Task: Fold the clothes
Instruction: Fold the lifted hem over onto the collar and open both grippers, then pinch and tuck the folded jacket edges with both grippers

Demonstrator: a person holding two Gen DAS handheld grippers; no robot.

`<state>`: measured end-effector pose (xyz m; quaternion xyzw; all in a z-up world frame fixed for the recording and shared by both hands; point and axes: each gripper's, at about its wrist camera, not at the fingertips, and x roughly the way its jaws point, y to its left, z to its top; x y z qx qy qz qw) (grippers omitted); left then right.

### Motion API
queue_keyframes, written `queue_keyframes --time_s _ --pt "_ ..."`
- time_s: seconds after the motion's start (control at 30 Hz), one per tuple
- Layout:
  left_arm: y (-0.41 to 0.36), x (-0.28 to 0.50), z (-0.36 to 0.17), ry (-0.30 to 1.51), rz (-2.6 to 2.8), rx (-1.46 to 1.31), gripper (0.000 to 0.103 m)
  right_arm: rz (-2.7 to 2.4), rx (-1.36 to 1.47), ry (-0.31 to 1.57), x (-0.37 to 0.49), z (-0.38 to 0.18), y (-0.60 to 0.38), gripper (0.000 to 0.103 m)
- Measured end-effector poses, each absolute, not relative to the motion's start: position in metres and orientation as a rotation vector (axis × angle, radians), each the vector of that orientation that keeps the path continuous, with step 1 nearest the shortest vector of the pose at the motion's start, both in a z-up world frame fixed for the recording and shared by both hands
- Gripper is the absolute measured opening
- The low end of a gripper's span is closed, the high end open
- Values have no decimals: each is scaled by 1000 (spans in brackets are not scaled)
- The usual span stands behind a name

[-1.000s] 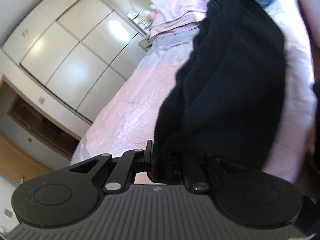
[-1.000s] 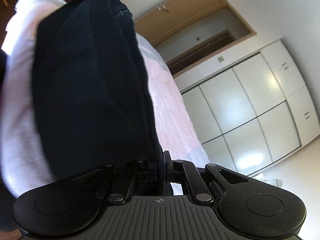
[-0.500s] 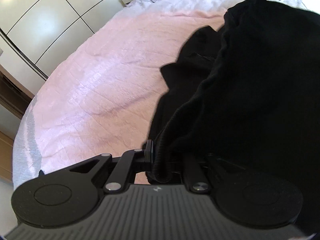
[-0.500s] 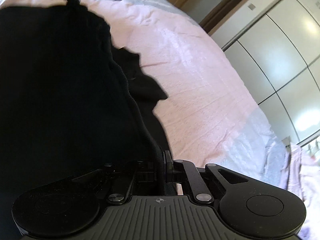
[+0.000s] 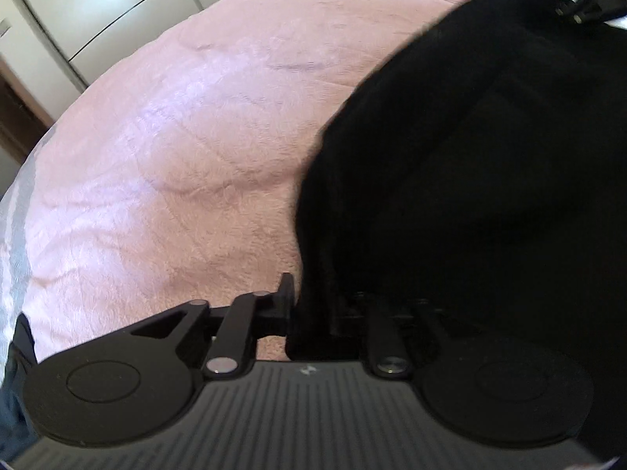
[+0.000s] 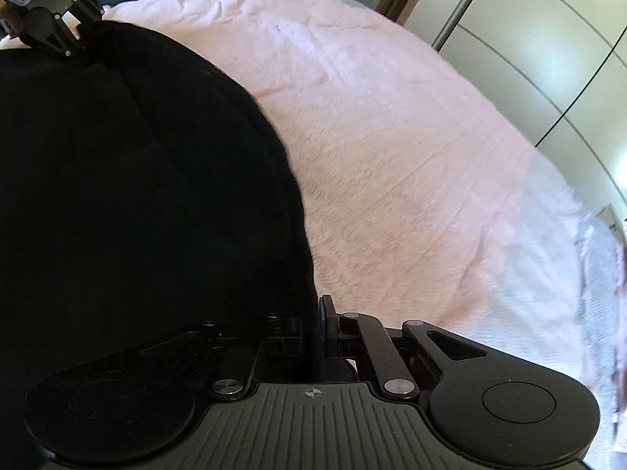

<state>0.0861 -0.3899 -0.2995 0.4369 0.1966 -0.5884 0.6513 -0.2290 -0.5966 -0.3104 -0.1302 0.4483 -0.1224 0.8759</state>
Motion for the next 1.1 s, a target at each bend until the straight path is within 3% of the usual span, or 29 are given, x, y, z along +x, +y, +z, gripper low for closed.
queue_keyframes --time_s 0.17,0.23,0.43,0.6,0.7,0.83,0.97,1.1 --pt "-374 91 -285 471 -1303 921 28 -327 -179 869 -243 -300 -600 29" --pt "-364 88 -277 471 -1292 902 28 -372 -108 825 -250 -283 -609 50" --pt "-333 80 -253 470 -1261 842 27 -642 99 699 -295 -237 -624 53" --pt "-274 59 -232 529 -1298 754 28 -555 371 593 -344 -200 -596 53" --pt "-232 51 -223 601 -1311 672 34 -499 476 594 -379 -190 -570 56" --pt "-183 45 -216 691 -1315 581 40 -482 565 579 -406 -194 -542 63" --pt "-145 50 -215 797 -1343 437 49 -464 656 568 -425 -214 -534 63" --pt "-135 54 -226 884 -1367 359 51 -444 721 536 -436 -227 -524 63"
